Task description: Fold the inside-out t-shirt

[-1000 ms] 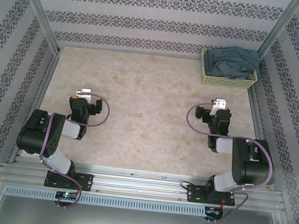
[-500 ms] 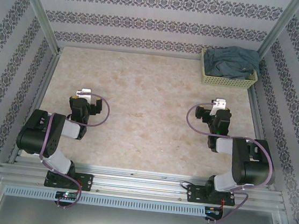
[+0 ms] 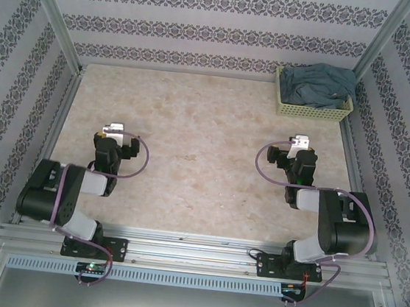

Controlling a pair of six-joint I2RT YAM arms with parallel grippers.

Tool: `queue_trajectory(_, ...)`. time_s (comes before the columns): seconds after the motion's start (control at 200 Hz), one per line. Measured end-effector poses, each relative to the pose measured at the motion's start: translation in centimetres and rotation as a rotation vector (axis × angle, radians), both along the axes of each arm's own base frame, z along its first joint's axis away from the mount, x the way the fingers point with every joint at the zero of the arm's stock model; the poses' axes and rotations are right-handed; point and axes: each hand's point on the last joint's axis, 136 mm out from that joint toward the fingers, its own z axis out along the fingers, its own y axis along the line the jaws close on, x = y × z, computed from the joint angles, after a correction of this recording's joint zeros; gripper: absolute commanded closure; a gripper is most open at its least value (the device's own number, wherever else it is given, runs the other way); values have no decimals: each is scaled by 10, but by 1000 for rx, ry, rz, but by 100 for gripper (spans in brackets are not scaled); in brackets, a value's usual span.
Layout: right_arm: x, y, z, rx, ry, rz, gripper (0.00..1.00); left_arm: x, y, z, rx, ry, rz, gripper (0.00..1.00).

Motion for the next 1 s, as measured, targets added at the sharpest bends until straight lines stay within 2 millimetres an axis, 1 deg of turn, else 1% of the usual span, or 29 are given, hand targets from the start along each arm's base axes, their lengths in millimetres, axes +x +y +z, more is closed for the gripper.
queue_trajectory(0.06,-4,7,7,-12,4,23,2,-5,-5,25,6,-62,-9,0)
queue_trajectory(0.115,-6,15,23,-23,-5,48,2,-9,-10,53,-7,-131,-18,0)
queue_trajectory(0.155,-5,22,38,-27,-21,68,2,-11,-12,74,-31,-180,-19,0)
queue_trajectory(0.235,-2,34,79,-23,-74,100,2,-14,-15,111,-112,-260,-19,0)
queue_trajectory(0.295,-1,41,111,-5,-110,120,2,-13,-19,132,-176,-293,-39,0)
queue_trajectory(0.375,1,42,147,37,-147,114,2,-13,-26,148,-268,-304,-61,0)
queue_trajectory(0.43,3,40,164,81,-155,94,2,-13,-27,149,-335,-290,-55,0)
queue_trajectory(0.465,5,36,169,111,-154,77,2,-14,-27,144,-388,-268,-39,0)
queue_trajectory(0.505,8,31,171,142,-146,51,2,-17,-26,136,-447,-234,-17,0)
queue_trajectory(0.555,13,20,167,187,-126,0,2,-20,-26,125,-501,-195,3,0)
queue_trajectory(0.664,32,-4,143,234,-35,-107,2,-26,-30,114,-574,-161,1,0)
queue_trajectory(0.744,57,-17,128,233,40,-168,2,-29,-34,109,-604,-135,-6,0)
queue_trajectory(0.859,97,-30,119,204,98,-242,2,-32,-37,96,-624,-80,-6,0)
queue_trajectory(0.944,126,-45,112,178,132,-313,2,-33,-38,87,-635,-41,4,0)
queue_trajectory(0.999,141,-55,108,165,151,-356,2,-34,-39,80,-636,-15,12,0)
